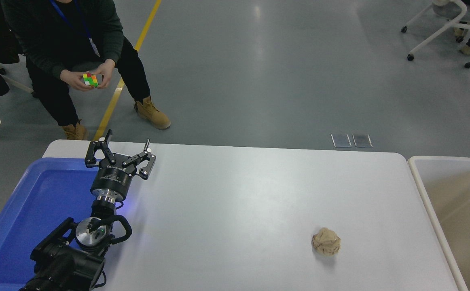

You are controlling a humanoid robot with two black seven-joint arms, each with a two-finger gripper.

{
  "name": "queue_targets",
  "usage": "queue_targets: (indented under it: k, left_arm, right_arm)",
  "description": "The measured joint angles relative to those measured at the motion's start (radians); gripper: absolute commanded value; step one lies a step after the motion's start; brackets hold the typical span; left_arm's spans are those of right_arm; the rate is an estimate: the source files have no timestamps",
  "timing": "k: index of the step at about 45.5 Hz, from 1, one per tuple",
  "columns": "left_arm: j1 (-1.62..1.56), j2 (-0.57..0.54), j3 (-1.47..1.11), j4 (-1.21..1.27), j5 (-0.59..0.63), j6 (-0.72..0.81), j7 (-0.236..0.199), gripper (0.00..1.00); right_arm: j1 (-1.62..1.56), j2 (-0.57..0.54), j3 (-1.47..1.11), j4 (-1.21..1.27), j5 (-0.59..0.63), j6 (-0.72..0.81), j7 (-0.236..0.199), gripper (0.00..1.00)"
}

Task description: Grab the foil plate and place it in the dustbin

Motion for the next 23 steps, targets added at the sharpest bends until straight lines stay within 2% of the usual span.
queue_targets:
  k: [8, 23]
  left_arm:
    - [0.0, 0.0, 0.0, 0.0, -0.001, 0.0, 0.0, 0.99]
    - [0.0, 0.0, 0.0, 0.001, -0.001, 0.001, 0.0, 0.99]
  right_arm:
    - [-0.126, 0.093, 0.156, -0.057, 0.018, -0.13, -0.001, 0.0]
    - [-0.228, 0.169, 0.354, -0.083, 0.029, -0.212, -0.002, 0.0]
